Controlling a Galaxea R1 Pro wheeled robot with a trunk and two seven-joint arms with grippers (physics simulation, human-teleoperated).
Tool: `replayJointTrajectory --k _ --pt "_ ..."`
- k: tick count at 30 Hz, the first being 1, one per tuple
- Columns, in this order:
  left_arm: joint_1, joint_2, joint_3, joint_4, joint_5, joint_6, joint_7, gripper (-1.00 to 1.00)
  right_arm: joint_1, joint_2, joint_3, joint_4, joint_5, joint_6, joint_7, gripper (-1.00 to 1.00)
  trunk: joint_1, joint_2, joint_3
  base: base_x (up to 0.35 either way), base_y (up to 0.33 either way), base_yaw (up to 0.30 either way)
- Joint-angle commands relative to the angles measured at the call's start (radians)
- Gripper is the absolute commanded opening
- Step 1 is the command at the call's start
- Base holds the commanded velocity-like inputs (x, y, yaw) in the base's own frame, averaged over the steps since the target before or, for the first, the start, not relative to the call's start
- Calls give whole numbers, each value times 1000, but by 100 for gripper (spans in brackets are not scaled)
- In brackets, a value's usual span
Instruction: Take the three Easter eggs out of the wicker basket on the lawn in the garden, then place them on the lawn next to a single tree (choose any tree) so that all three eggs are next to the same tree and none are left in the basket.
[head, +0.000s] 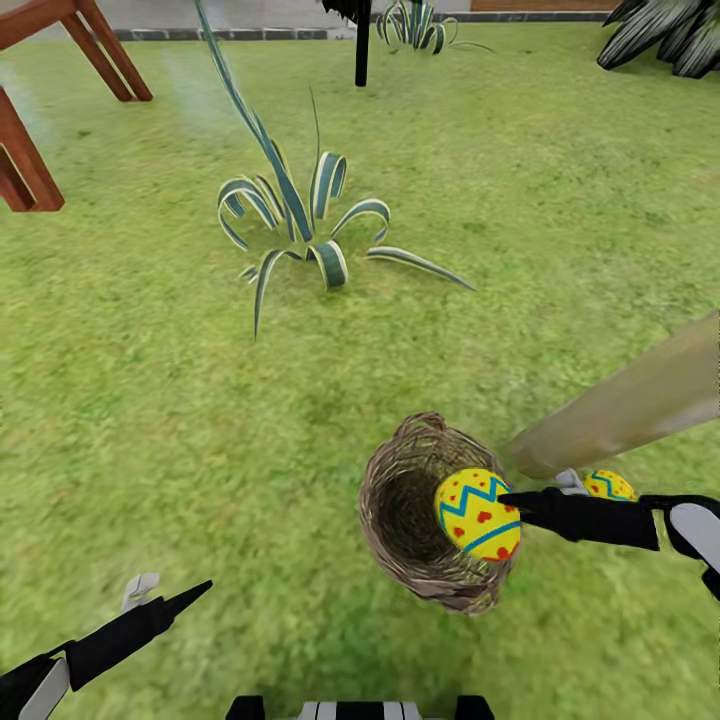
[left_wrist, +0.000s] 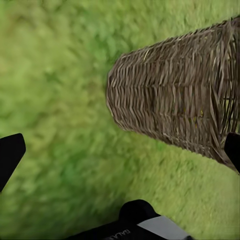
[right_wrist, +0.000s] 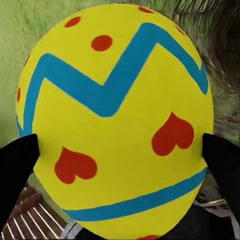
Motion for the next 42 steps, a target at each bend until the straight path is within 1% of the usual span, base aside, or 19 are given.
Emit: replayJointTrajectory --k 1,2,3,5,6,8,10,15,17,18,19,21,23,25,26,29,30,33,42 --pt "0 0 1 0 4 11 -3 100 0 -20 1 36 8 1 96 -100 -4 7 3 0 0 0" --pt "0 0 2 0 4 11 -4 100 0 -44 1 89 9 1 207 -100 -8 14 6 0 0 0" --pt "0 0 2 0 4 11 -4 100 0 -60 1 135 10 1 291 -100 -12 21 9 0 0 0" --pt "0 0 1 0 4 11 -3 100 0 -127 0 280 11 1 501 -100 -19 35 15 0 0 0" --pt "0 0 1 0 4 11 -4 100 0 -147 0 359 12 1 605 -100 -23 42 18 0 0 0" --pt "0 0 1 0 4 11 -4 100 0 -168 0 464 12 1 741 -100 -31 56 25 0 0 0" --pt "0 0 1 0 4 11 -4 100 0 -179 0 494 11 1 766 -100 -38 70 31 0 0 0" --pt "0 0 1 0 4 10 -3 100 0 -192 0 537 12 1 774 -100 -58 105 47 0 0 0" --pt "0 0 0 0 4 9 -2 100 0 -193 0 607 14 1 774 -100 -65 119 53 0 0 0" --pt "0 -1 -1 0 3 9 0 100 0 -193 0 647 17 -55 774 -100 -69 126 56 0 0 0" --pt "0 -1 -2 0 3 9 1 100 0 -192 1 714 39 -156 774 -100 -73 133 59 0 0 0" --pt "0 -6 -2 0 2 9 1 100 0 -192 1 833 103 -285 781 -100 -81 147 65 0 0 0" --pt "0 -19 -2 0 1 9 2 100 0 -190 1 894 126 -321 800 -100 -81 147 65 0 0 0" --pt "0 -23 -2 0 1 8 2 100 0 -190 1 941 130 -329 802 -100 -81 147 65 0 0 0" --pt "0 -24 -2 1 1 8 2 100 0 -189 2 956 131 -351 801 -100 -81 147 65 0 0 0" --pt "0 -24 -2 1 1 8 3 100 0 -186 3 967 132 -471 800 -100 -81 147 65 0 -2 0" --pt "0 -25 -2 2 1 9 4 100 0 -186 4 968 132 -499 800 -100 -81 147 65 0 -125 0" --pt "0 -25 -2 0 1 9 4 100 0 -184 6 969 132 -516 800 -100 -81 147 65 -5 -237 0" --pt "0 -23 -1 0 1 9 3 100 0 -184 7 968 132 -520 799 -100 -81 147 65 -153 -263 0"
